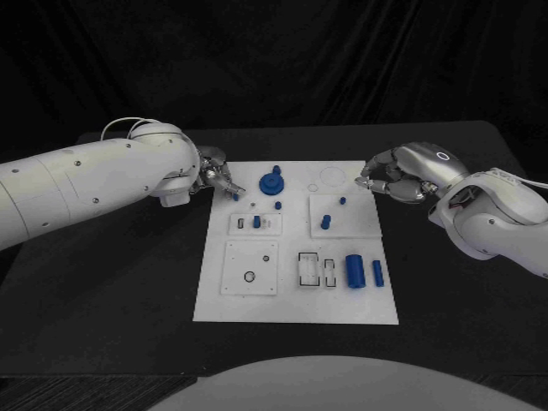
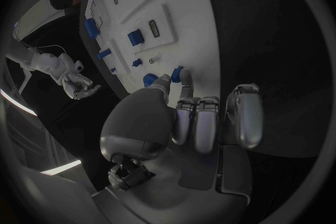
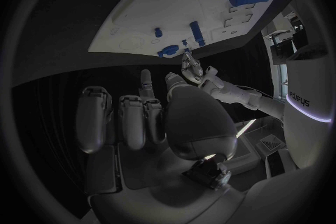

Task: Assemble the parts on the task board

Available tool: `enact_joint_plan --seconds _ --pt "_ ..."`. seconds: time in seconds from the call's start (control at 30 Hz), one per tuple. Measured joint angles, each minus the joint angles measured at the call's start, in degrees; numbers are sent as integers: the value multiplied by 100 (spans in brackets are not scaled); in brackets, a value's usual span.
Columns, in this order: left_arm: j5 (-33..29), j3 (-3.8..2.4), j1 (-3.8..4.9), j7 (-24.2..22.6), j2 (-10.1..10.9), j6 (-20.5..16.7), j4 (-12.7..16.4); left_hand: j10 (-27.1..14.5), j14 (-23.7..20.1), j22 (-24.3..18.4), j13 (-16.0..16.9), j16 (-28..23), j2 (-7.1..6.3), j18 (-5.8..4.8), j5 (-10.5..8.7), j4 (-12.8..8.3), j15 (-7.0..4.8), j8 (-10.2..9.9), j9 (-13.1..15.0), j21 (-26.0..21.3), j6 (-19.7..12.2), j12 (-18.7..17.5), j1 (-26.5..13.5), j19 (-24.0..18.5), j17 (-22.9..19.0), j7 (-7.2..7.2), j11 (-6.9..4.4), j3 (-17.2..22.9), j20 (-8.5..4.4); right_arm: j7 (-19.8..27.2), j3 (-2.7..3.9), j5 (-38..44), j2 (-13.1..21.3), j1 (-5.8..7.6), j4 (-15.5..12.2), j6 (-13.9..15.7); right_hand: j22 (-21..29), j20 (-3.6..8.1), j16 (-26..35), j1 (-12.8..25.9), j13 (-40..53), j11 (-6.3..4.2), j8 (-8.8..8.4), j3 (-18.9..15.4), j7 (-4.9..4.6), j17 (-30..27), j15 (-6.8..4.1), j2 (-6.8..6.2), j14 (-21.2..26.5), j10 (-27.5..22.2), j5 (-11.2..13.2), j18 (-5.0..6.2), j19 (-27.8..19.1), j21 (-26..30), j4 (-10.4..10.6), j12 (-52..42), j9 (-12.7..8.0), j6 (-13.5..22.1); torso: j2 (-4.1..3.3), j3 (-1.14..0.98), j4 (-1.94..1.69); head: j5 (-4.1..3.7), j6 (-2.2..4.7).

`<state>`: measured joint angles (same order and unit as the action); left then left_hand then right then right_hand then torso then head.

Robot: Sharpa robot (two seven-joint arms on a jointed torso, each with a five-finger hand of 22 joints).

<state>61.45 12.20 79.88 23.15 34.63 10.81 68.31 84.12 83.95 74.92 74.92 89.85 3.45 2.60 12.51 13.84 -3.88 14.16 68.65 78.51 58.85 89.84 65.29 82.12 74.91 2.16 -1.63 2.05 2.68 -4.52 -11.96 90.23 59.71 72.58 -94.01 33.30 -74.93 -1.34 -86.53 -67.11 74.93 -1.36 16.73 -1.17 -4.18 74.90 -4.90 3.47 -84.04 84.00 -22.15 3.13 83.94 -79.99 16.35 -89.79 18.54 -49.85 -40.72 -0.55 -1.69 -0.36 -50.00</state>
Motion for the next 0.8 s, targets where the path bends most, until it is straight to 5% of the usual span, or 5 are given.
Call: enact_joint_plan --seconds 0.2,0.5,0.8 --pt "1 0 -4 -36 -2 6 0 0 0 0 0 0 15 0 534 -147 0 -77 -18 -22 0 0 237 0 0 0 0 147 0 0 0 0 0 0 -1 0 0 0 0 0 0 0 0 0 0 0 0 0 0 0 -24 0 0 33 0 0 0 0 1 1 0 3 0" --pt "2 -2 -6 -91 -2 7 0 0 0 0 0 0 -11 0 818 -259 0 -148 -41 -52 -22 0 468 0 0 -20 0 424 0 -1 0 0 0 0 -1 -2 1 0 0 -31 -1 0 0 16 0 0 0 31 0 0 -23 0 0 33 -16 0 1 0 -2 0 0 -2 0" --pt "3 -2 -11 -142 67 -2 23 0 0 0 0 0 -224 -1 1130 -351 0 -191 -55 -74 -24 0 612 -22 -1 15 0 1159 -21 -3 0 0 0 0 1 -4 1 0 0 -92 -1 0 0 48 21 0 0 17 0 0 -23 0 0 56 -15 0 -4 -21 -2 0 0 16 0"
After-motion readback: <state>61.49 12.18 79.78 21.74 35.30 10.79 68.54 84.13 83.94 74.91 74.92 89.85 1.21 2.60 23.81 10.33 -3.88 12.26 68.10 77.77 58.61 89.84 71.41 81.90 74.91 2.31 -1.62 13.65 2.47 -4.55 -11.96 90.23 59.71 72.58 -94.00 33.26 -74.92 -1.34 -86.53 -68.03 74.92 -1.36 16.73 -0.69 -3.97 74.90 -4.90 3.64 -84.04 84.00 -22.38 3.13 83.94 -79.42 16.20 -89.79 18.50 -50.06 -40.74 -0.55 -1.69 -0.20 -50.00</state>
